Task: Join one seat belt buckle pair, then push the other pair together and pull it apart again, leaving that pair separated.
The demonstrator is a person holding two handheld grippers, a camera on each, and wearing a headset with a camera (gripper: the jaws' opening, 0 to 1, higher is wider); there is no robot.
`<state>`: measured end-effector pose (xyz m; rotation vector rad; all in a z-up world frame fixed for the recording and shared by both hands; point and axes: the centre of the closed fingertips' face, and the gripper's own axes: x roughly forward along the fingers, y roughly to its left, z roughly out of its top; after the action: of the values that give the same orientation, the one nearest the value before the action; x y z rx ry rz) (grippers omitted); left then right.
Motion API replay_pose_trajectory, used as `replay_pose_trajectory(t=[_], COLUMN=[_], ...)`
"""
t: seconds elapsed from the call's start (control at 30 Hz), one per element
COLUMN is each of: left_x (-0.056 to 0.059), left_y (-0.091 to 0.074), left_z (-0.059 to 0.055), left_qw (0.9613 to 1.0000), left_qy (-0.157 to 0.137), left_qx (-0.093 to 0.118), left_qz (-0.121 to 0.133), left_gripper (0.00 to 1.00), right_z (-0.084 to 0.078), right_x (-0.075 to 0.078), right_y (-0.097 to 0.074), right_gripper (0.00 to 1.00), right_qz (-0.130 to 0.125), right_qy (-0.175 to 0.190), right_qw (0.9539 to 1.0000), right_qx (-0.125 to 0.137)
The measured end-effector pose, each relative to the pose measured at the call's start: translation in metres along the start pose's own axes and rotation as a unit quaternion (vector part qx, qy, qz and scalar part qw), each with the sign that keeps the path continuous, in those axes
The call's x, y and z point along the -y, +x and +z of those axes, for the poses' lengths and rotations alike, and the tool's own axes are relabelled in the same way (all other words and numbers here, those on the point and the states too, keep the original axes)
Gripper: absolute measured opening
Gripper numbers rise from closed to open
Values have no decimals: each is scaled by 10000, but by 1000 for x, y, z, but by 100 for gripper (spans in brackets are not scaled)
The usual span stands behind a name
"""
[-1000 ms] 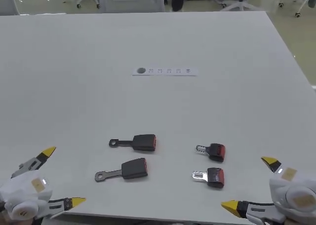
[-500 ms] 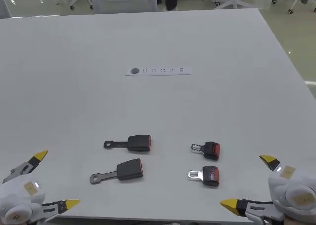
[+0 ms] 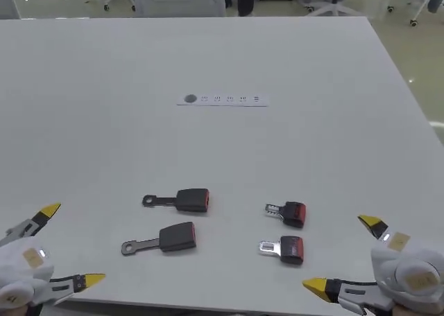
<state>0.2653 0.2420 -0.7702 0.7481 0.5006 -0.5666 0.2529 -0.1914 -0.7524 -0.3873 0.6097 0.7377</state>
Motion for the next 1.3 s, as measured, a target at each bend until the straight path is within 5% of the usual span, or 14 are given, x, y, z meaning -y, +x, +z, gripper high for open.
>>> replay_pose_trajectory(t=[0.47,1.3], left_x=[-1,0], left_y=[0,2], left_z=[1,-1], left_qw=[9998,10000], left_qy=[-164,-46], left_qx=[75,8], left_qz=[9,-26], left_gripper=[100,98], right_z=[-10,-4], right_x=[-6,-5], right_y=[5,20], right_gripper=[96,91], right_qz=[61,203], right_qy=[-122,-561], right_qw=[9998,9979], right_qx=[-142,-254])
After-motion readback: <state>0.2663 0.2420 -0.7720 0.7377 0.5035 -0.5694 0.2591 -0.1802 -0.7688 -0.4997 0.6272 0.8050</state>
